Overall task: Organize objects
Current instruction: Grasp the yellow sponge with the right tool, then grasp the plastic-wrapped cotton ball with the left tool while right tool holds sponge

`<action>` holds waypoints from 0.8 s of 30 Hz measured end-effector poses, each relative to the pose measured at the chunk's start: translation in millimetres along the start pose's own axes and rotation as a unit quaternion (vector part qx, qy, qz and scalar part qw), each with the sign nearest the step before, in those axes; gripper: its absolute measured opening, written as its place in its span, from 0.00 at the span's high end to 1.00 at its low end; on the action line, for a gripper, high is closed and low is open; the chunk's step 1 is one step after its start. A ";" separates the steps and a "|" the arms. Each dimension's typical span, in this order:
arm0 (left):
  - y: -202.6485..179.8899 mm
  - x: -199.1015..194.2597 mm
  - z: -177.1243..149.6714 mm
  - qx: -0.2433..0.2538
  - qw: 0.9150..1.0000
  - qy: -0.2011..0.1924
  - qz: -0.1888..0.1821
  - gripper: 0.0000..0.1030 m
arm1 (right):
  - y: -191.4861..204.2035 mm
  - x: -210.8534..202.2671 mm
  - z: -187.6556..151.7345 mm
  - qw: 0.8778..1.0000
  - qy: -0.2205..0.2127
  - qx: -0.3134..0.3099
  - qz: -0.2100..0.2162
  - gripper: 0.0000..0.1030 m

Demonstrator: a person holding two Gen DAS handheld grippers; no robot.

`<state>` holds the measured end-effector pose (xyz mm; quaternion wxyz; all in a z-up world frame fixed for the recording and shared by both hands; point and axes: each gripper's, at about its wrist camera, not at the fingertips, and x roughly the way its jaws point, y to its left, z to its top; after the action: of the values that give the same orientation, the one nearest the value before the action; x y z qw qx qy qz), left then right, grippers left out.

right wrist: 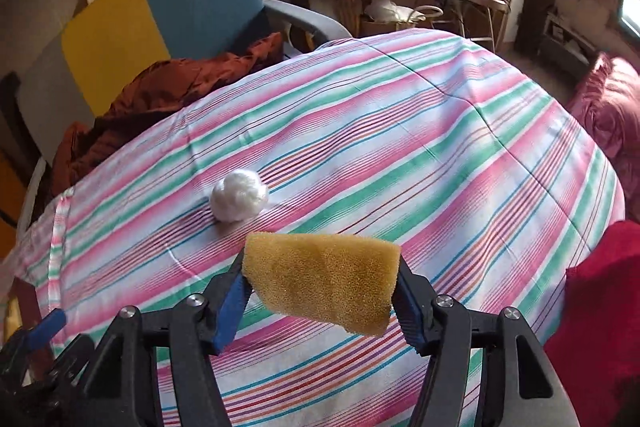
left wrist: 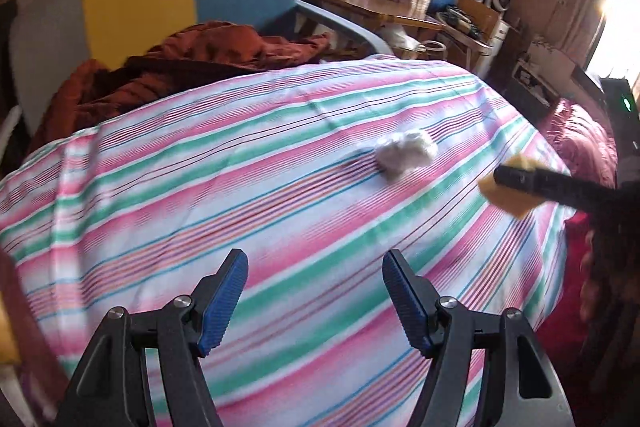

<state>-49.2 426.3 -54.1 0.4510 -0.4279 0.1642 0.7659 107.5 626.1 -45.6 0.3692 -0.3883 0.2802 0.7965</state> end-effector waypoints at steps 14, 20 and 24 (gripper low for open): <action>-62.7 92.4 83.7 0.012 0.996 0.013 -0.092 0.18 | -14.2 4.7 4.0 0.996 0.006 0.061 0.072 0.36; -77.2 137.3 93.5 0.034 0.996 0.036 -0.080 0.38 | -16.9 5.0 2.7 0.994 0.008 0.066 0.083 0.36; -70.5 134.5 83.1 0.036 0.996 0.028 -0.081 0.42 | -17.1 4.9 2.1 0.994 0.008 0.066 0.087 0.35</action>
<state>-63.3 591.4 -104.5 0.5222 -0.4444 0.1691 0.7080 118.3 639.1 -51.2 0.3213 -0.3433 0.3680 0.8021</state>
